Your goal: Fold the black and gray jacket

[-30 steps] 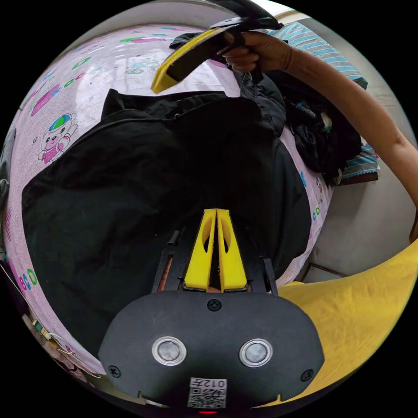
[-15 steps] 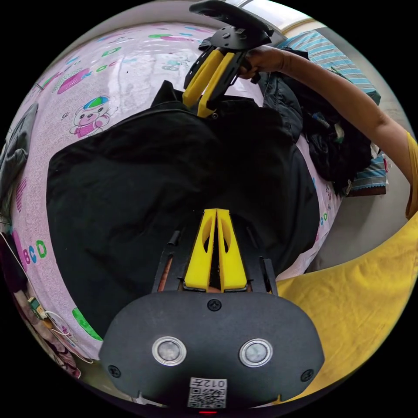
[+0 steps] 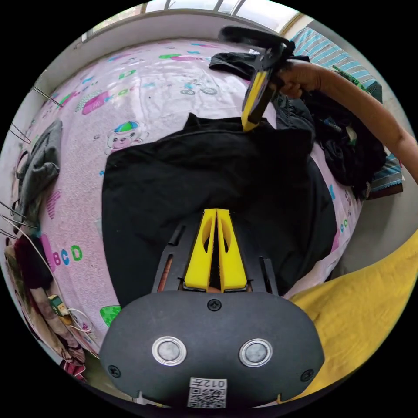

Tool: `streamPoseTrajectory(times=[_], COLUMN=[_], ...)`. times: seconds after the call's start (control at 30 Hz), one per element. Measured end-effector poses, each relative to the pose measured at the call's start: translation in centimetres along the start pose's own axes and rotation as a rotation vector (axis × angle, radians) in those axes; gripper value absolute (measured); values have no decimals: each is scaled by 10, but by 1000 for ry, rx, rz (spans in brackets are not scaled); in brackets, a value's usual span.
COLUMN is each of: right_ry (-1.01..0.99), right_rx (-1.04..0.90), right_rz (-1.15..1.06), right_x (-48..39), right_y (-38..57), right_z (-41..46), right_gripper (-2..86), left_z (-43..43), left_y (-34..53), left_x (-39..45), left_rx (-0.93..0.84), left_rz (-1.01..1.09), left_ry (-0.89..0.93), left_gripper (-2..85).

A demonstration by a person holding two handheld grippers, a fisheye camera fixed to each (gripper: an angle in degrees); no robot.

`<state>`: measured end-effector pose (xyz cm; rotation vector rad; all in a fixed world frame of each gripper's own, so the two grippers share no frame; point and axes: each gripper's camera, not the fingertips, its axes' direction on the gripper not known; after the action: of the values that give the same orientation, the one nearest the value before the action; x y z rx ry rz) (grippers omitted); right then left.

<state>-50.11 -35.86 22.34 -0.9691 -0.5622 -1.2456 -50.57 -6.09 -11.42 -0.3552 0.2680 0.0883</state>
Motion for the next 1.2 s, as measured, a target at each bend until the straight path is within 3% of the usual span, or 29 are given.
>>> streamPoseTrajectory(times=[0.23,0.4,0.47,0.57,0.67,0.8,0.93,1.03,1.2], right_ry=[61,84,140,258,233,149,57,-129,-19], right_rx=[134,535,593,559,548,724,808,882,853], right_rz=[59,112,137,272,467,691,794,808,853], right_x=[-13,-59,-81,-101,-98,-89,-71,-59,-78], right_y=[54,205,258,331,395,475,515,545,613], right_z=[14,-43,-40,-2,45,90,112,126,132], right_gripper=[23,36,44,75,90,93,94,70,15], left_z=[11,-12,-30,-49,-52,-39,-21,-14,-12], left_y=[-1,9,9,-1,-10,-6,-4,-9,-16], left_x=[-47,-46,-33,-2,24,46,51,44,36], left_rx=[-48,-11,54,103,101,55,20,1,-12], left_rz=[-130,-177,-131,-6,75,113,102,45,29], left_ry=[-78,-197,-171,-139,-126,-99,-104,-133,-149], left_gripper=[-1,-2,-2,-2,-2,-1,-1,-1,-1])
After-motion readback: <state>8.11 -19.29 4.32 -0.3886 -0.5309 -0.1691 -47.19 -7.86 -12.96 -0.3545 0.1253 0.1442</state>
